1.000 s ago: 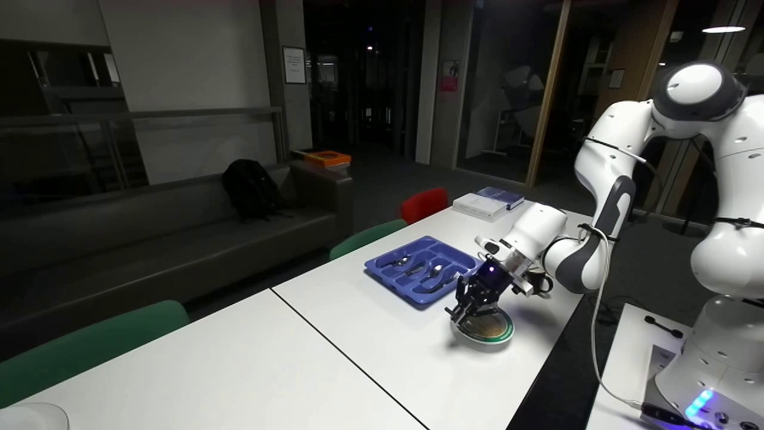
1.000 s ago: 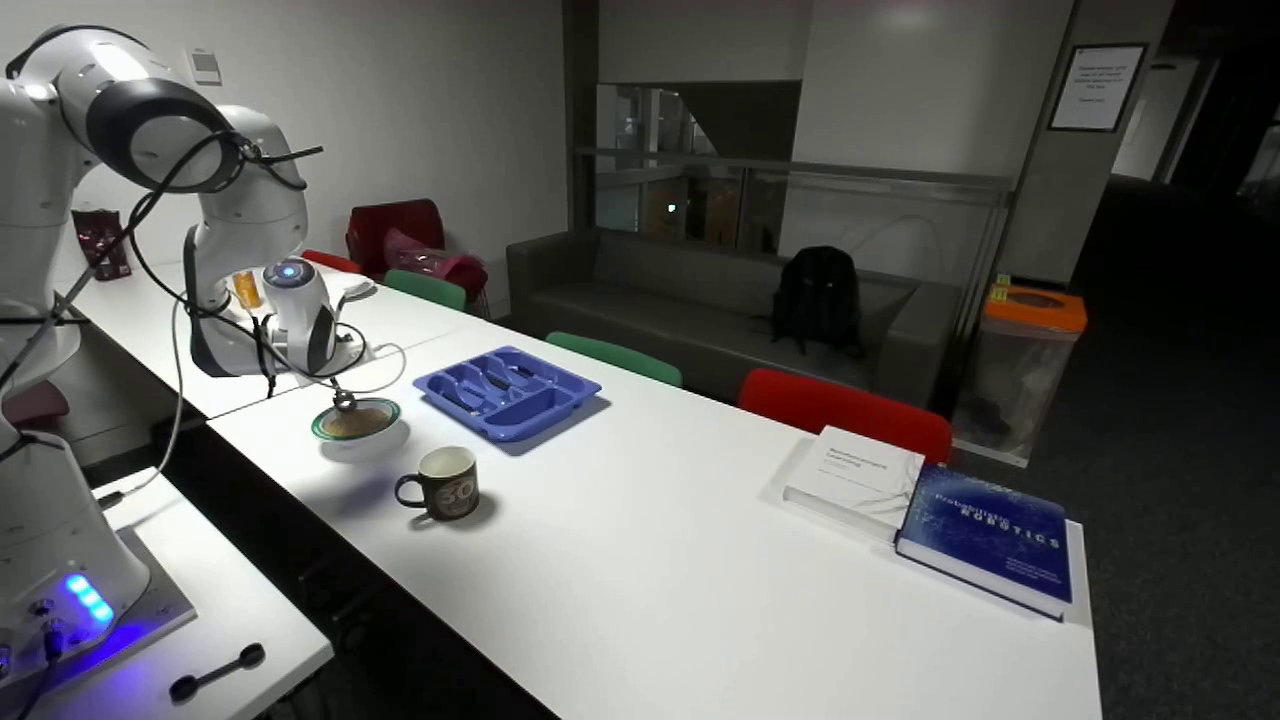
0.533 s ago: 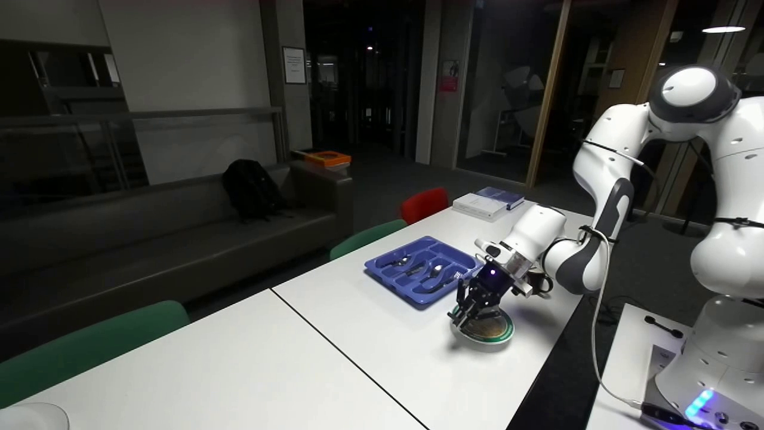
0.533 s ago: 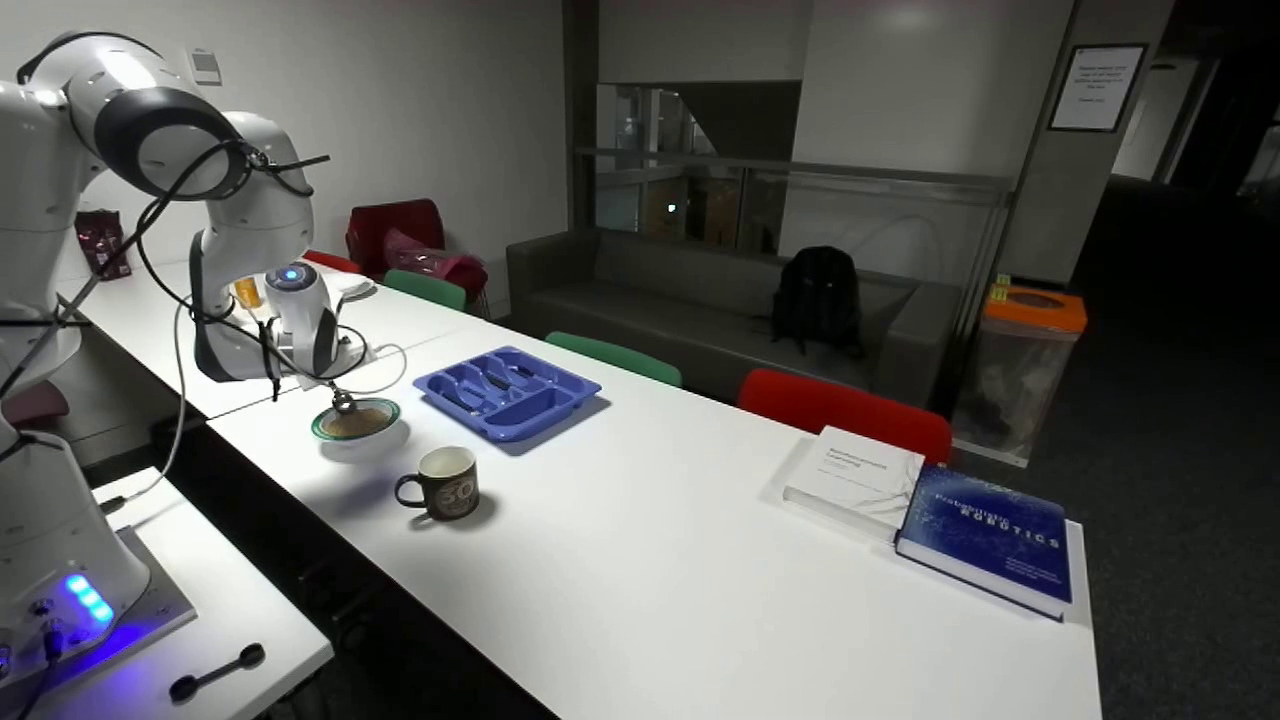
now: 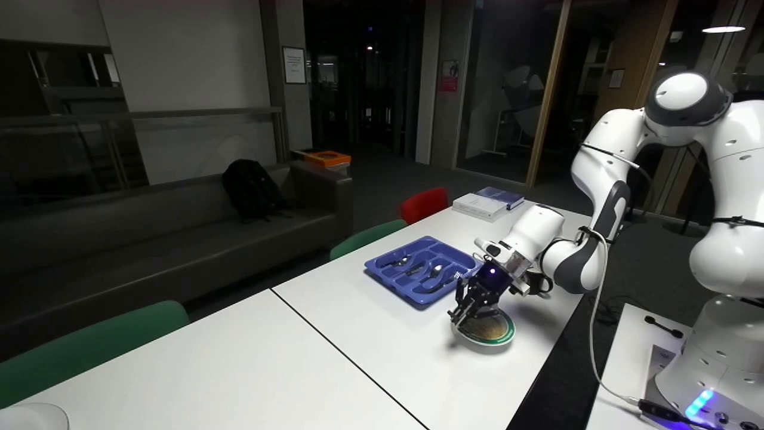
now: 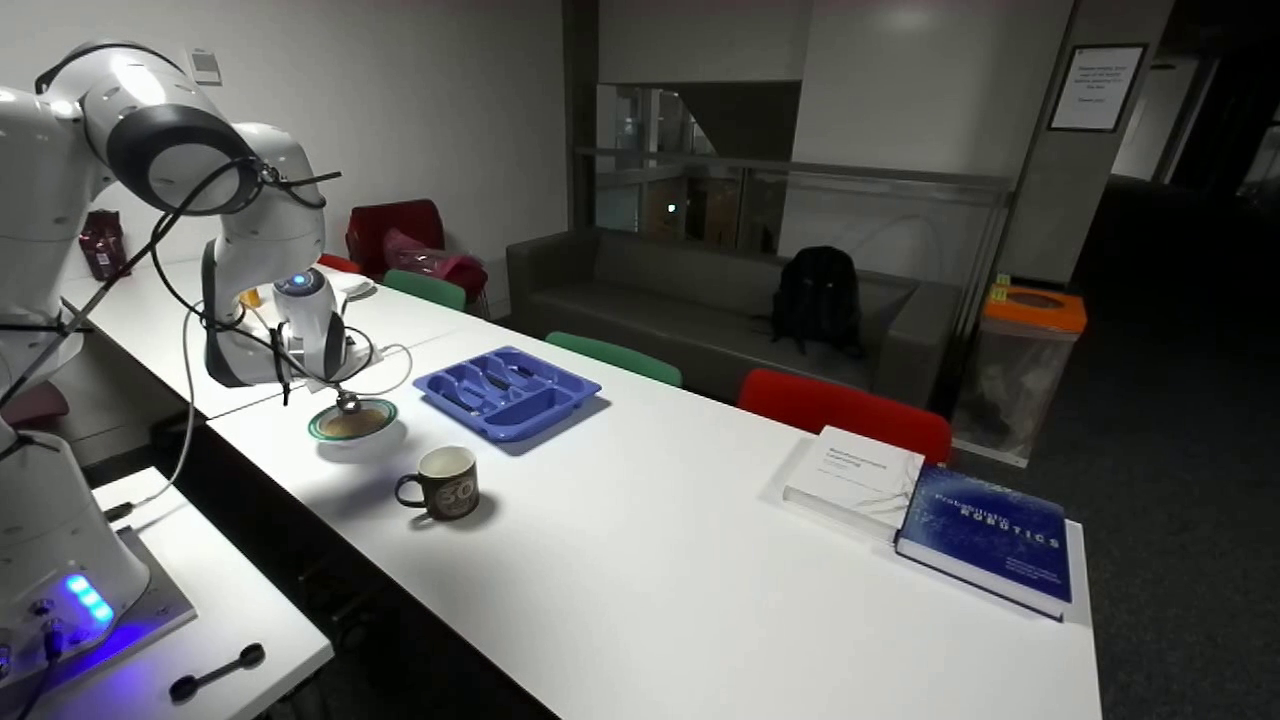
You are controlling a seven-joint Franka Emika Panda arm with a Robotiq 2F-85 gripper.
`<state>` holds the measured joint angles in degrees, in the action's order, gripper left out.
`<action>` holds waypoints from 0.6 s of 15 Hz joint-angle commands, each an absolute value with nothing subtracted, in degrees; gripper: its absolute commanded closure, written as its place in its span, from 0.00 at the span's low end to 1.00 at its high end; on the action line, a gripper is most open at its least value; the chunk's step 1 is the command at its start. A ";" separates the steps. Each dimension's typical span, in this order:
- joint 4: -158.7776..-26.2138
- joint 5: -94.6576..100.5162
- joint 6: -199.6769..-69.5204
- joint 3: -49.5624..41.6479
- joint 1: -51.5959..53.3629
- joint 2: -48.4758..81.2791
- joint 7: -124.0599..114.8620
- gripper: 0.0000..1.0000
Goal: Pick up a silver spoon from the blue tray, use the spoon to scoop up some contents from the bowl, place the contents back in the bowl, put the silver spoon back on the blue tray
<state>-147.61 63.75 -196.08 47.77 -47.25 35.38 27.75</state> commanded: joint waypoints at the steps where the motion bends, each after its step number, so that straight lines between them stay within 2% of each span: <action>1: -146.92 66.73 -196.21 48.24 -49.61 37.53 28.96 0.97; 9: -146.75 71.37 -197.13 48.09 -52.62 40.60 29.00 0.97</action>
